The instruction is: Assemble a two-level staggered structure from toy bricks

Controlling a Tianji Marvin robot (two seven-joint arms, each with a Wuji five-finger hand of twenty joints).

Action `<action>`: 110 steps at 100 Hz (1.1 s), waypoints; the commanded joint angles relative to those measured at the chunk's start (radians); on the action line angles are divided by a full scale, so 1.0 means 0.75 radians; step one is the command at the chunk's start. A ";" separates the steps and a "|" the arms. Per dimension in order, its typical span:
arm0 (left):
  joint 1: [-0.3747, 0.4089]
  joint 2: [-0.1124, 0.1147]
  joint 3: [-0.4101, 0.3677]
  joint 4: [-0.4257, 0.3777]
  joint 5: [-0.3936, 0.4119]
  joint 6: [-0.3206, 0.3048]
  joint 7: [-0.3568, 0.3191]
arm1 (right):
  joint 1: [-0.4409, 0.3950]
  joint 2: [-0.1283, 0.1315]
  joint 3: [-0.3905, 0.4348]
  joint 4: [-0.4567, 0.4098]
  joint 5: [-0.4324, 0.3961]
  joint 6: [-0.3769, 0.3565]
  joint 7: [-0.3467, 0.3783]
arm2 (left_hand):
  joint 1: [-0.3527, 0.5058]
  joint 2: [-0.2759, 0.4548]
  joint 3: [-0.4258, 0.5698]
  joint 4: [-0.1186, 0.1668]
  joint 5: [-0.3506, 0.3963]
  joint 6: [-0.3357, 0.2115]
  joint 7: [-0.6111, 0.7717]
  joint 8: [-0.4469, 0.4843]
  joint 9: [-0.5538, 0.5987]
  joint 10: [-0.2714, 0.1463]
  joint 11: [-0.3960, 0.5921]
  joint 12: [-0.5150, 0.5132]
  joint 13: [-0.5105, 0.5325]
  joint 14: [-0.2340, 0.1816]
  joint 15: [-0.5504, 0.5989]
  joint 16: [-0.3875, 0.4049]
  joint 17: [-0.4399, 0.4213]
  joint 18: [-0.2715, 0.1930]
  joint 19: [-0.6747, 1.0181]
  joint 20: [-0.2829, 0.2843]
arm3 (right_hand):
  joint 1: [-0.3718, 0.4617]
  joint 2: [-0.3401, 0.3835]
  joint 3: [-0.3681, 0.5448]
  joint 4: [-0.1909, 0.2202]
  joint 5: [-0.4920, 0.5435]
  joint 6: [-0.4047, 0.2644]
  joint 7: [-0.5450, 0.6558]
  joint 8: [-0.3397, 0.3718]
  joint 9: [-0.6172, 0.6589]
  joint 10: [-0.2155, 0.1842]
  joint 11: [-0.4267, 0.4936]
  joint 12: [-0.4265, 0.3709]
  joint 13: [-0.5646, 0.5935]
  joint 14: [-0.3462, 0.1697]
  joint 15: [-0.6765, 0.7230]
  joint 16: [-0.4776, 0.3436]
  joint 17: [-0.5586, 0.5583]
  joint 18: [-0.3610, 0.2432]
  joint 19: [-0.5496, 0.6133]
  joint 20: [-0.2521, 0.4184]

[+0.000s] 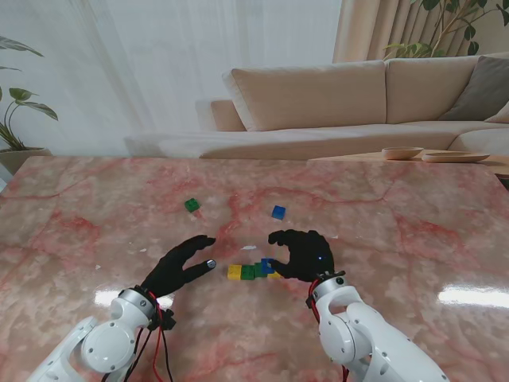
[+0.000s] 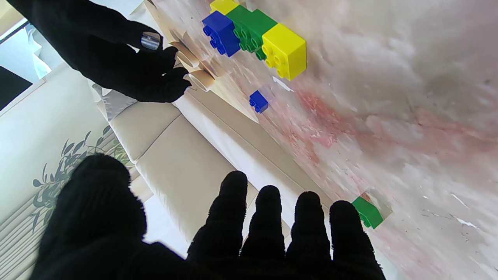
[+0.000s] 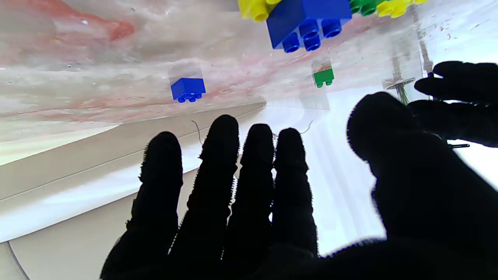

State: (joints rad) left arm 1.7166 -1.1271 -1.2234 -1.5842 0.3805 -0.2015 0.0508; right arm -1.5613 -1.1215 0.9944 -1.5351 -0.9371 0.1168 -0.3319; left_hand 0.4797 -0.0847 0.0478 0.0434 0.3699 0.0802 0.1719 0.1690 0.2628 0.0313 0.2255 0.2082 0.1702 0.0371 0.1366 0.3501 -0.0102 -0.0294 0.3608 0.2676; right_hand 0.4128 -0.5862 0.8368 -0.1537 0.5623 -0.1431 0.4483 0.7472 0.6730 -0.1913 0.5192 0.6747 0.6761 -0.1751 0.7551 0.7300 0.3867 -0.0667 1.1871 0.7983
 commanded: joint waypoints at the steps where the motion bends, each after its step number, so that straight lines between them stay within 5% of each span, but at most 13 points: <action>1: 0.000 -0.002 0.004 0.001 0.004 -0.003 0.004 | -0.010 0.012 0.009 0.000 0.005 -0.014 0.030 | 0.021 0.031 0.010 -0.010 0.015 -0.026 0.004 0.015 -0.013 -0.035 -0.015 -0.006 0.018 -0.065 -0.034 -0.017 -0.006 -0.064 -0.045 0.010 | -0.037 0.031 -0.092 0.058 -0.056 0.037 -0.067 -0.027 -0.077 0.032 -0.031 -0.046 -0.069 0.003 -0.051 -0.046 -0.049 -0.007 -0.055 0.050; 18: -0.007 -0.002 0.004 0.000 0.009 0.002 0.005 | -0.011 0.020 0.024 -0.007 0.002 -0.037 0.074 | 0.022 0.029 0.011 -0.010 0.015 -0.025 0.005 0.015 -0.012 -0.033 -0.015 -0.006 0.018 -0.064 -0.034 -0.017 -0.005 -0.064 -0.046 0.010 | -0.064 0.047 -0.254 0.098 -0.098 0.073 -0.135 -0.061 -0.154 0.054 -0.064 -0.094 -0.134 0.014 -0.099 -0.075 -0.089 0.002 -0.125 0.057; 66: -0.008 -0.003 0.004 -0.005 0.020 0.011 0.012 | 0.070 0.030 -0.030 0.109 0.064 -0.101 0.165 | 0.020 0.029 0.013 -0.010 0.017 -0.025 0.006 0.015 -0.011 -0.033 -0.015 -0.006 0.018 -0.066 -0.034 -0.017 -0.006 -0.066 -0.054 0.010 | -0.158 -0.042 -0.269 0.122 -0.238 0.180 -0.282 -0.151 -0.347 0.108 -0.113 -0.142 -0.285 0.027 -0.143 -0.100 -0.162 0.001 -0.231 0.063; 110: -0.036 0.003 -0.001 -0.010 0.025 0.028 -0.020 | 0.197 0.010 -0.155 0.297 0.130 -0.116 0.115 | 0.021 0.027 0.016 -0.009 0.016 -0.025 0.007 0.015 -0.011 -0.034 -0.015 -0.006 0.018 -0.065 -0.034 -0.017 -0.005 -0.065 -0.057 0.013 | -0.020 -0.034 -0.306 0.104 -0.124 0.103 -0.137 -0.058 -0.184 0.058 0.006 -0.083 -0.192 0.009 -0.067 -0.082 -0.099 0.009 -0.201 0.089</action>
State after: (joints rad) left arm 1.6944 -1.1259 -1.2256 -1.5894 0.3964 -0.1857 0.0372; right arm -1.4130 -1.1071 0.8831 -1.3290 -0.8393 0.0308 -0.2460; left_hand 0.4798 -0.0847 0.0479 0.0434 0.3699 0.0802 0.1719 0.1690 0.2628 0.0312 0.2255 0.2082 0.1702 0.0370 0.1366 0.3501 -0.0101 -0.0295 0.3506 0.2676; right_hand 0.3687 -0.5982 0.6271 -0.1018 0.4568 -0.0403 0.3152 0.6788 0.5115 -0.1197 0.5000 0.5900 0.5003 -0.1526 0.6859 0.6651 0.3026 -0.0627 1.0218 0.8344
